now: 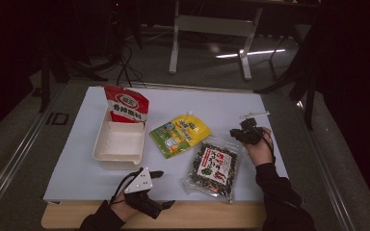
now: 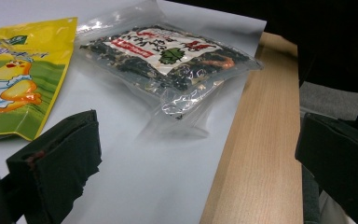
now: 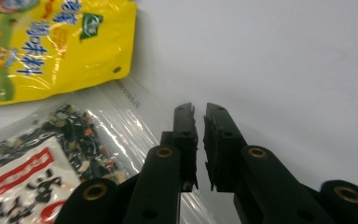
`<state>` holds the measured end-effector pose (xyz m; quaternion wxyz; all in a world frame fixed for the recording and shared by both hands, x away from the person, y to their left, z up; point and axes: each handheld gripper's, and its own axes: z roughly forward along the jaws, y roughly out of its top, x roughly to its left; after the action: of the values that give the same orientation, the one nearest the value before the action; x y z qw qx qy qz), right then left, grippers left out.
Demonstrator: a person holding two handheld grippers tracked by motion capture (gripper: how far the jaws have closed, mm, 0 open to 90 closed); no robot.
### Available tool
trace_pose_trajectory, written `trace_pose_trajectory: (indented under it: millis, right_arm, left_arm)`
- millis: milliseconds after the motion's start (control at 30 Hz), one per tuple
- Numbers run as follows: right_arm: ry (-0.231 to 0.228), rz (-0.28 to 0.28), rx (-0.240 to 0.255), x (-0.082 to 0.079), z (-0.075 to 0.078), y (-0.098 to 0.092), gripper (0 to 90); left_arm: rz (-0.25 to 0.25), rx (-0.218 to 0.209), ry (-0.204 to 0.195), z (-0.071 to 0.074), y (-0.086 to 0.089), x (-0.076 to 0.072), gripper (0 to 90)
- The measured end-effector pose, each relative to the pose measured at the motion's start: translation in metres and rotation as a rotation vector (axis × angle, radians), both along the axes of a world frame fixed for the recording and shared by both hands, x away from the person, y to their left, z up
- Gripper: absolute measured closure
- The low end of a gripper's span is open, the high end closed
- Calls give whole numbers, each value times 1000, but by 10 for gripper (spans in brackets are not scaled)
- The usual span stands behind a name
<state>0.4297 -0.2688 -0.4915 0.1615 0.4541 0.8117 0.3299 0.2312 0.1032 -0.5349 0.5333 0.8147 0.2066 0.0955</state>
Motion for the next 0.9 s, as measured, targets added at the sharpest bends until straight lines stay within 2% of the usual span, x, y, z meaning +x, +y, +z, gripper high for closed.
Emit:
trace_pose_trajectory:
  millis: [200, 367, 433, 633, 733, 800, 900]
  right_arm:
    - [-27, 29, 12, -17, 15, -10, 782]
    - [-40, 38, 12, -28, 21, -23, 722]
    - [-31, 35, 21, -30, 21, -30, 698]
    - [8, 46, 26, -34, 14, -44, 612]
    - [28, 39, 44, -33, 8, -49, 580]
    - [29, 34, 29, -32, 3, -52, 569]
    - [53, 28, 25, -26, -4, -55, 557]
  left_arm:
    - [1, 0, 1, 0, 0, 0, 12]
    - [1, -1, 2, 0, 0, 0, 12]
    - [1, 0, 2, 0, 0, 1, 12]
    - [-1, 2, 3, -1, -1, 1, 12]
    - [-1, 2, 5, -1, -1, 1, 12]
    - [0, 0, 8, -1, -1, 2, 12]
    - [2, -2, 9, -1, -1, 3, 12]
